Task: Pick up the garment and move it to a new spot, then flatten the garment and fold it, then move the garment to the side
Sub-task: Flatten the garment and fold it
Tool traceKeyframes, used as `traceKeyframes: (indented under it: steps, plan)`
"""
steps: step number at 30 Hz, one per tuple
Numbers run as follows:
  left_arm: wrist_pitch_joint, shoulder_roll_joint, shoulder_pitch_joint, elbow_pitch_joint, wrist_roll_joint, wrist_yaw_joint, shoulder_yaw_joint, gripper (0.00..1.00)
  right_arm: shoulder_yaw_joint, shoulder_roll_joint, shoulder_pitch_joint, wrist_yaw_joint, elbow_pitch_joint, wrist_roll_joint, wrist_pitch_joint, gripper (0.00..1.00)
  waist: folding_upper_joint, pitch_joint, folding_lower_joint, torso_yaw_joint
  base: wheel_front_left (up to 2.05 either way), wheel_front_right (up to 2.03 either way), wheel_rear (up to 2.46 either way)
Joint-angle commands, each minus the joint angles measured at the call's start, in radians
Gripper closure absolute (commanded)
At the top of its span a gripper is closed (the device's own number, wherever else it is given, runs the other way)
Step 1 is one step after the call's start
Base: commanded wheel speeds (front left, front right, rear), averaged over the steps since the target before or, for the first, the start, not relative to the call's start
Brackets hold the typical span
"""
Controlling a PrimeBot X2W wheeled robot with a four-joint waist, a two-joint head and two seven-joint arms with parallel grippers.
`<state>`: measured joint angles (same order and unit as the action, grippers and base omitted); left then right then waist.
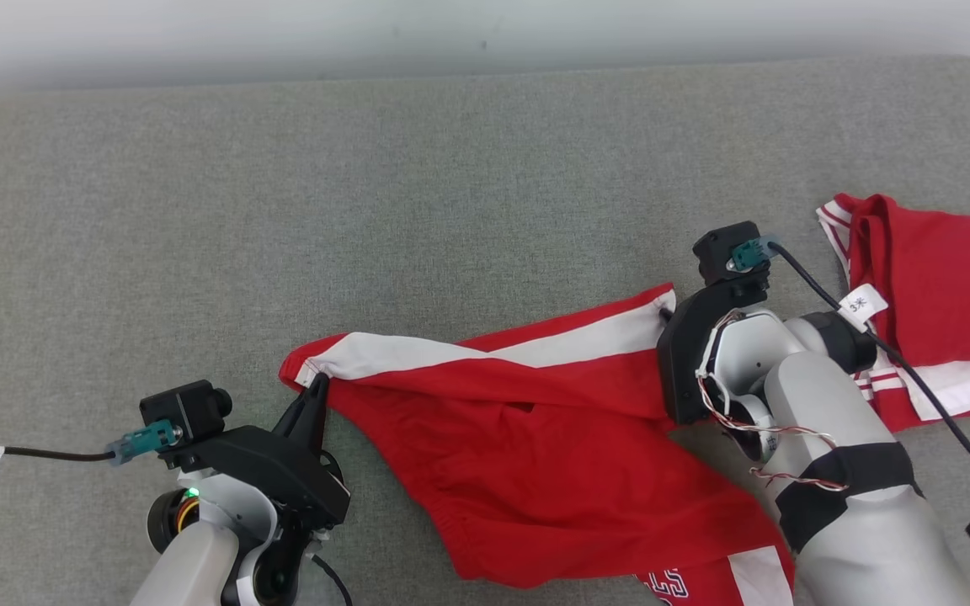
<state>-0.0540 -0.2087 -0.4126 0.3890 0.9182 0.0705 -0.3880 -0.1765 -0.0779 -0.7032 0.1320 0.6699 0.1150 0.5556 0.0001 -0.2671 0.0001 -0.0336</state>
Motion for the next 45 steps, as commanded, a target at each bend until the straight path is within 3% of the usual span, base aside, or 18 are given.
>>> traceKeyframes:
  steps: [1,6,7,8,9,20,22,23,24,26,27,29,32,33,34,44,45]
  plan:
    - [0.010,-0.006,-0.011,-0.003,-0.005,-0.001,0.002,1.00,-0.003,-0.007,-0.014,-0.002,-0.001,-0.012,-0.015,1.00,-0.0001,0.005,-0.0001,-0.001,0.00,0.00,0.00]
    - [0.013,-0.015,0.004,-0.020,-0.008,0.007,0.004,1.00,0.002,-0.017,0.007,-0.002,-0.010,-0.033,-0.034,1.00,-0.0001,0.027,-0.0001,-0.008,0.00,0.00,0.00]
    - [0.011,-0.016,0.006,-0.024,-0.007,0.009,0.004,1.00,0.003,-0.018,0.011,-0.002,-0.009,-0.032,-0.035,0.74,-0.0001,0.029,-0.0001,-0.009,0.00,0.00,0.00]
    - [0.010,-0.016,0.009,-0.027,-0.006,0.011,0.004,1.00,0.003,-0.019,0.014,-0.002,-0.009,-0.033,-0.037,0.26,-0.0001,0.030,-0.0001,-0.009,0.00,0.00,0.00]
    - [0.008,-0.017,0.012,-0.030,-0.006,0.012,0.003,1.00,0.006,-0.019,0.016,-0.002,-0.008,-0.034,-0.037,0.00,-0.0001,0.031,-0.0001,-0.009,0.00,0.00,0.00]
    - [0.000,-0.010,0.006,-0.035,-0.007,0.013,-0.013,1.00,0.018,-0.004,-0.003,-0.002,0.010,-0.052,-0.044,0.00,-0.0001,0.019,-0.0001,0.007,0.00,0.00,0.00]
    - [0.001,-0.009,0.005,-0.032,-0.005,0.013,-0.013,1.00,0.019,-0.002,-0.005,-0.002,0.014,-0.056,-0.043,0.49,-0.0001,0.020,-0.0001,0.008,0.00,0.00,0.00]
    - [0.002,-0.009,0.006,-0.031,-0.004,0.013,-0.013,1.00,0.021,-0.001,-0.004,-0.002,0.014,-0.057,-0.042,0.65,-0.0001,0.021,-0.0001,0.009,0.00,0.00,0.00]
    - [0.003,-0.009,0.007,-0.030,-0.003,0.013,-0.013,1.00,0.021,0.001,-0.001,-0.002,0.014,-0.060,-0.041,0.68,-0.0001,0.022,-0.0001,0.009,0.00,0.00,0.00]
    - [0.005,-0.009,0.011,-0.028,-0.001,0.013,-0.013,1.00,0.022,0.004,0.008,-0.002,0.011,-0.069,-0.042,0.87,-0.0001,0.027,-0.0001,0.008,0.00,0.00,0.00]
    - [0.006,-0.010,0.014,-0.028,0.000,0.013,-0.013,1.00,0.025,0.003,0.012,-0.002,0.006,-0.077,-0.044,0.89,-0.0001,0.030,-0.0001,0.007,0.00,0.00,0.00]
    - [0.007,-0.012,0.020,-0.029,0.002,0.015,-0.012,1.00,0.028,0.005,0.025,-0.002,-0.001,-0.086,-0.039,0.79,-0.0001,0.037,-0.0001,0.003,0.00,0.00,0.00]
    - [0.007,-0.016,0.024,-0.032,0.005,0.016,-0.011,1.00,0.033,0.007,0.035,-0.002,-0.019,-0.098,-0.029,0.78,-0.0001,0.042,-0.0001,-0.005,0.00,0.00,0.00]
    - [0.006,-0.017,0.024,-0.032,0.006,0.016,-0.011,1.00,0.030,0.008,0.039,-0.002,-0.022,-0.096,-0.024,0.96,-0.0001,0.044,-0.0001,-0.006,0.00,0.00,0.00]
    - [0.005,-0.017,0.023,-0.033,0.006,0.016,-0.011,1.00,0.028,0.009,0.041,-0.002,-0.028,-0.094,-0.020,1.00,-0.0001,0.045,-0.0001,-0.008,0.00,0.00,0.00]
    - [0.003,-0.017,0.017,-0.034,0.006,0.020,-0.016,1.00,0.040,0.001,0.047,-0.002,-0.037,-0.086,-0.002,1.00,-0.0001,0.046,-0.0001,-0.009,0.00,0.00,0.00]
    - [0.003,-0.017,0.015,-0.035,0.006,0.020,-0.016,1.00,0.048,0.001,0.043,-0.002,-0.042,-0.094,-0.011,0.73,-0.0001,0.045,-0.0001,-0.008,0.00,0.00,0.00]
